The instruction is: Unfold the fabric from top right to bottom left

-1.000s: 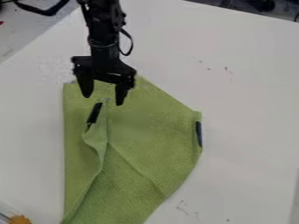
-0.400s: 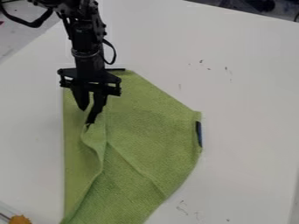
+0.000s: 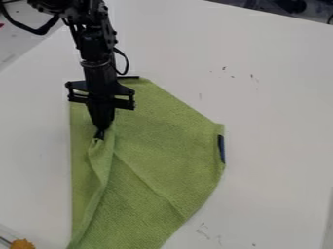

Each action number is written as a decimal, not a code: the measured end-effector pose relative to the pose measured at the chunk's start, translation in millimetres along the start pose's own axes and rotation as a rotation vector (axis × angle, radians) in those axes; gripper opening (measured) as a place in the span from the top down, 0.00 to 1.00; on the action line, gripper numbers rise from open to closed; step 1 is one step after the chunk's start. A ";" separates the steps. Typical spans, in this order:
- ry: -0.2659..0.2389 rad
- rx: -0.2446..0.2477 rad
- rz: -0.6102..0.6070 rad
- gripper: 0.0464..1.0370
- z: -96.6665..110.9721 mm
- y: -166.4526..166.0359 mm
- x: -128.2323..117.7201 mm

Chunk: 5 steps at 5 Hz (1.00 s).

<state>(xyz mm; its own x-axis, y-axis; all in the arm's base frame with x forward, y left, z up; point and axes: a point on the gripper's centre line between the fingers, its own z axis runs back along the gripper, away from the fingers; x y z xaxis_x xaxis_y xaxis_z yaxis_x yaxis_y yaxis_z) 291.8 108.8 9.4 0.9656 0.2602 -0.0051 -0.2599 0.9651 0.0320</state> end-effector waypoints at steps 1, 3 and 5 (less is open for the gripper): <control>0.005 0.000 -0.004 0.99 0.1 -0.3 1.4; 0.036 0.079 -0.014 0.99 10.4 4.5 -0.6; -0.007 0.187 0.067 0.99 49.1 47.3 -12.1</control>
<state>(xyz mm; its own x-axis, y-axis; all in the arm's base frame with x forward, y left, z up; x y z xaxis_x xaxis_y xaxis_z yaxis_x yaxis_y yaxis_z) 268.5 149.9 60.0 0.9465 0.3225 0.0097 -0.3168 0.9232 0.2175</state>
